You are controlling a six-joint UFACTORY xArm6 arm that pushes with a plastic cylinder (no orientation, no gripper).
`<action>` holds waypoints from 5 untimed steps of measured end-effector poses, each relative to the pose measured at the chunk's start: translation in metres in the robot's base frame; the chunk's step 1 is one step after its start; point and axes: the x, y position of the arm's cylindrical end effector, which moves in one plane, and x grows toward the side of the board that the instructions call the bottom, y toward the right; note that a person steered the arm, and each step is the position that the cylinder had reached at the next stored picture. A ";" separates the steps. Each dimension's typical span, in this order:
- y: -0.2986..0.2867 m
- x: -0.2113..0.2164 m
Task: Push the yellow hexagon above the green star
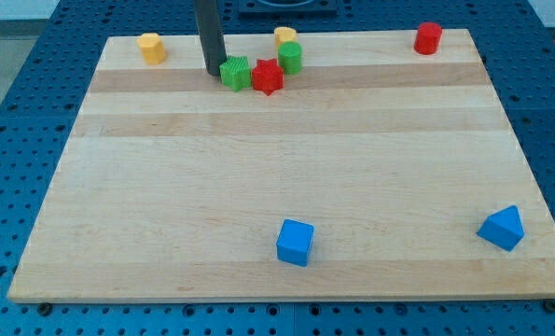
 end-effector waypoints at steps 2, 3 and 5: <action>-0.151 0.028; -0.191 0.018; -0.185 -0.040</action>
